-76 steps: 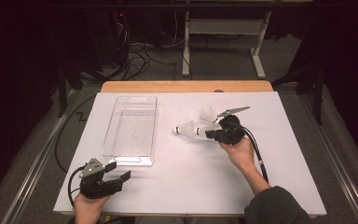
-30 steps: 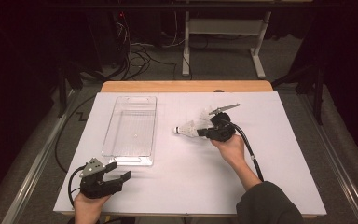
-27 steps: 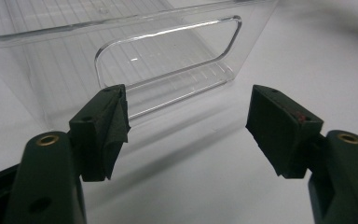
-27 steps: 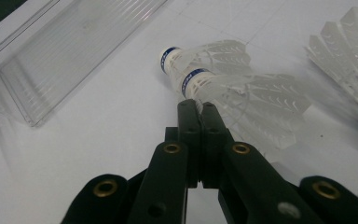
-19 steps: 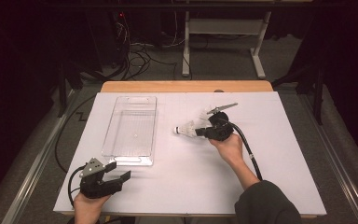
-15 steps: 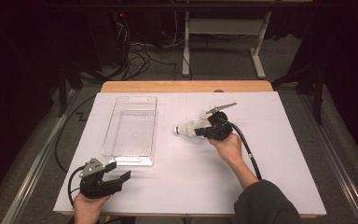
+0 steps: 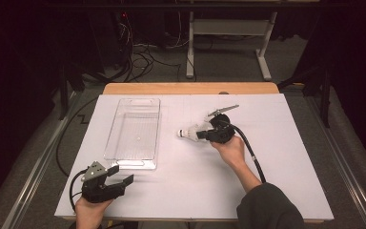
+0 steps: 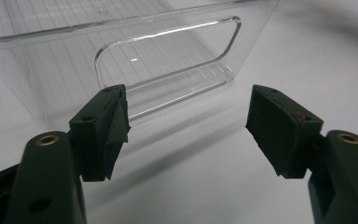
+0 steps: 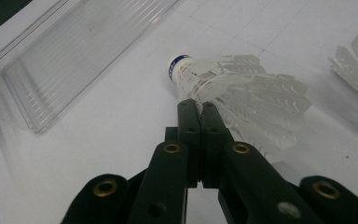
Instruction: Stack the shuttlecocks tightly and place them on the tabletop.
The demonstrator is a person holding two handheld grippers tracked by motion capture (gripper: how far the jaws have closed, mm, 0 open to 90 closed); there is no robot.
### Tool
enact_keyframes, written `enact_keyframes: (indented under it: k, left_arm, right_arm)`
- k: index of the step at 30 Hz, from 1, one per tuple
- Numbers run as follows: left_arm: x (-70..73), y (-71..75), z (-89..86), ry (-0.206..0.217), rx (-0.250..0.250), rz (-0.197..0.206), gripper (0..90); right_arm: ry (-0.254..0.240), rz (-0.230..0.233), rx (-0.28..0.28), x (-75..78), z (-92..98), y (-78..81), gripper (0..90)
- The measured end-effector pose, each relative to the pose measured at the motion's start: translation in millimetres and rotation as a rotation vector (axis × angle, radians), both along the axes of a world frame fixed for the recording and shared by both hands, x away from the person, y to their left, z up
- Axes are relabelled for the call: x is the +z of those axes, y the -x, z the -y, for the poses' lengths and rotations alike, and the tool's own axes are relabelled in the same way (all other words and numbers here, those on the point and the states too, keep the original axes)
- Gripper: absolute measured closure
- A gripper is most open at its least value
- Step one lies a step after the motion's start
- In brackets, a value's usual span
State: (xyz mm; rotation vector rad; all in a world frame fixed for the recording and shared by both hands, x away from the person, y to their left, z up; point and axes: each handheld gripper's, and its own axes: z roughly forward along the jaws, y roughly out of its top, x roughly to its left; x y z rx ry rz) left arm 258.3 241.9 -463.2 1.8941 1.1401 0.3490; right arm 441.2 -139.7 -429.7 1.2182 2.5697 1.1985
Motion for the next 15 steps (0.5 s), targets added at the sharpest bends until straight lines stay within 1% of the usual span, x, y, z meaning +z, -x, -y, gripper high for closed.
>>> enact_keyframes:
  k: [15]
  left_arm:
    - [-0.1,-0.3,0.0,0.001,0.000,-0.001,30.5]
  right_arm:
    - [-0.009,-0.004,0.012,-4.0,-5.1,-3.3,90.0]
